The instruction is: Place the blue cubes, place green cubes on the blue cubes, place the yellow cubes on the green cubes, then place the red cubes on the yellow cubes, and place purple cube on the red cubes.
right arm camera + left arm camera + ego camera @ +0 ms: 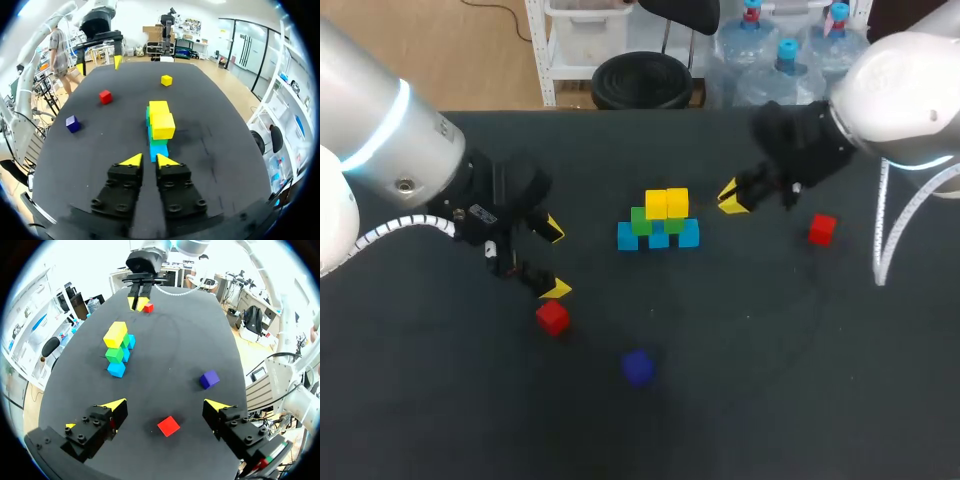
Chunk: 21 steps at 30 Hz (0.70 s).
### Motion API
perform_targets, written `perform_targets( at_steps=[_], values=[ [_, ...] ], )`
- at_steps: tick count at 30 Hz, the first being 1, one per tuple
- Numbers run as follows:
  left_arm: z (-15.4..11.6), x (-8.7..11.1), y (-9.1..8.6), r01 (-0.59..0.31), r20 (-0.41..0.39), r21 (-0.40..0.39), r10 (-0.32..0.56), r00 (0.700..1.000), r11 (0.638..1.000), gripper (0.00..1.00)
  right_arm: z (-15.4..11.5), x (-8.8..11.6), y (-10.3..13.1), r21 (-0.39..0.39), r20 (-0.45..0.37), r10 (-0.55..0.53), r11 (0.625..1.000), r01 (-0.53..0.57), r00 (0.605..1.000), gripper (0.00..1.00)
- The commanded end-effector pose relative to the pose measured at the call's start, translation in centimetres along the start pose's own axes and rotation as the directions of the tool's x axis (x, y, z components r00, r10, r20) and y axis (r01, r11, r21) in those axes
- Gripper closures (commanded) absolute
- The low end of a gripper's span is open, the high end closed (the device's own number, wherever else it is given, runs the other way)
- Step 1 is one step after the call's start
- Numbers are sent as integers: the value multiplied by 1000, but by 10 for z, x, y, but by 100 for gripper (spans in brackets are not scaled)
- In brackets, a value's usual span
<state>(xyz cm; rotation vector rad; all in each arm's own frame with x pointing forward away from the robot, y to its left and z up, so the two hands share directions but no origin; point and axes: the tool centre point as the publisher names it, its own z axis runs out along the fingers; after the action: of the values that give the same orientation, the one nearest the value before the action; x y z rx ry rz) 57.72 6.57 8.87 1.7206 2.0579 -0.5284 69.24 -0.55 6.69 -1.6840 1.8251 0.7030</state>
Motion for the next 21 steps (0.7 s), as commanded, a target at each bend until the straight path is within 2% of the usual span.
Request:
perform_targets(
  at_steps=[1,4,7,12,17,21],
  values=[
    [0,1,1,-4,5,3,4,1000,1000,0,-17,7,10,6,32,-8,1000,8,999,0],
    [0,1,1,-4,5,3,4,1000,1000,0,-25,11,12,41,45,-5,999,3,999,0],
    [0,1,1,-4,5,3,4,1000,1000,0,-39,20,11,126,89,44,990,-56,995,0],
    [0,1,1,-4,5,3,4,1000,1000,0,-54,32,11,207,147,96,970,-125,984,0],
    [0,1,1,-4,5,3,4,1000,1000,0,-68,43,19,241,189,123,956,-167,974,0],
    [0,1,1,-4,5,3,4,1000,1000,0,-76,49,28,226,206,132,958,-178,970,0]
  ],
)
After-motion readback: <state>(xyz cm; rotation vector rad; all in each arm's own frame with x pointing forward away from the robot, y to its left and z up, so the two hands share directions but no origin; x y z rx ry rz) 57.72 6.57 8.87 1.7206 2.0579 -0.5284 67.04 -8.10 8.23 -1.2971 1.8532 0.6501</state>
